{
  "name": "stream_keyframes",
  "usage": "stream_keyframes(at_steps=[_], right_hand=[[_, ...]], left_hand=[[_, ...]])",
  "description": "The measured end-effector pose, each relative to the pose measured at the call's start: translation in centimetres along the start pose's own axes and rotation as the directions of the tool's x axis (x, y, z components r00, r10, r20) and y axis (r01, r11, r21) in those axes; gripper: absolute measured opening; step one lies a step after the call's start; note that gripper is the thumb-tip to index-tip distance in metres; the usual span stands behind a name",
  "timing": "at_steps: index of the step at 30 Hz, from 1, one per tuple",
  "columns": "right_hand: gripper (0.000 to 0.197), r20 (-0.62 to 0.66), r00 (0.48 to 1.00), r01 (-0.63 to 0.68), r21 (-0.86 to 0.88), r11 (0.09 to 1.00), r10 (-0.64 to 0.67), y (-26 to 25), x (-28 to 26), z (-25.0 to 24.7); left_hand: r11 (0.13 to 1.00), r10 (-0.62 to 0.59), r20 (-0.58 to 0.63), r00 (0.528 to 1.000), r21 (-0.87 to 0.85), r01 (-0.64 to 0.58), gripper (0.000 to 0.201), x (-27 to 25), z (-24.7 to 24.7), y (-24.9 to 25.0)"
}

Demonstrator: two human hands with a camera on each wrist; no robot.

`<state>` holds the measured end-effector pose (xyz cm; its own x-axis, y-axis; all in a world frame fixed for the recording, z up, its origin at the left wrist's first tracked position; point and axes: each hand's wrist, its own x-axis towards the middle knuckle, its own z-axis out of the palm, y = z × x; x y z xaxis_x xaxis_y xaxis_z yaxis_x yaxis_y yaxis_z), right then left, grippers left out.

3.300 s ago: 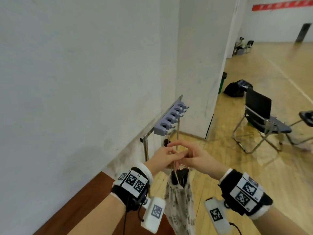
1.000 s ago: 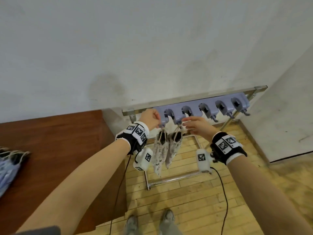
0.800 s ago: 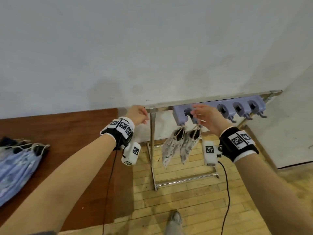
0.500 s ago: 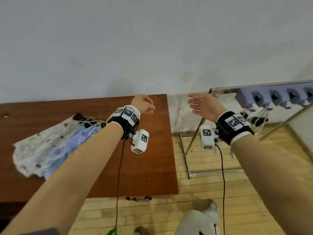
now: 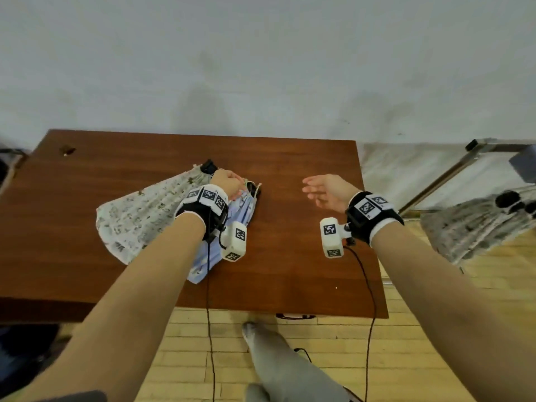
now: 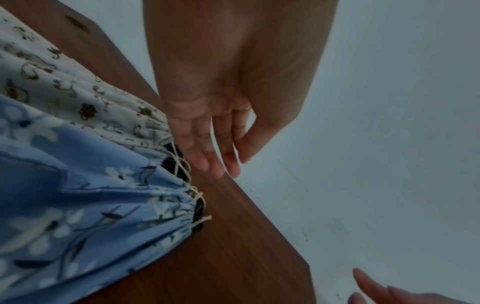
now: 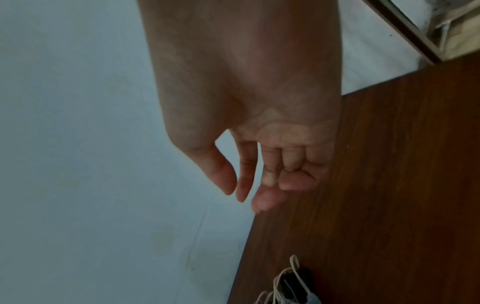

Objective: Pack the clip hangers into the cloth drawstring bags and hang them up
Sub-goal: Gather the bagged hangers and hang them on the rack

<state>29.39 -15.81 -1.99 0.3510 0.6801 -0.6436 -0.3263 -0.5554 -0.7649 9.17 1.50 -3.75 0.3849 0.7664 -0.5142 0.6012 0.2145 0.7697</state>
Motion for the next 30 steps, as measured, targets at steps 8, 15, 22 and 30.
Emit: stream_keyframes(at_steps=[8,15,22,30], right_hand=[[0.032,-0.060,0.994,-0.076,0.199,0.977,0.089,0.0,8.3,6.9],[0.034,-0.127,0.962,-0.195,0.311,0.930,0.243,1.9,15.4,12.5],[0.029,-0.154,0.954,-0.209,0.277,0.938,0.258,3.7,18.3,13.9],[0.026,-0.231,0.962,-0.106,0.164,0.981,0.143,4.1,17.3,14.1]], left_hand=[[0.983,-0.185,0.108,0.977,0.035,0.183,0.041,8.4,-2.4,-1.8],[0.965,-0.262,0.300,0.917,0.104,0.241,0.068,12.9,-2.0,-1.5],[0.935,-0.182,0.450,0.874,0.355,0.012,0.035,14.8,-0.1,-2.5],[0.833,-0.021,0.549,0.835,0.472,-0.290,0.009,14.3,0.4,-1.9]])
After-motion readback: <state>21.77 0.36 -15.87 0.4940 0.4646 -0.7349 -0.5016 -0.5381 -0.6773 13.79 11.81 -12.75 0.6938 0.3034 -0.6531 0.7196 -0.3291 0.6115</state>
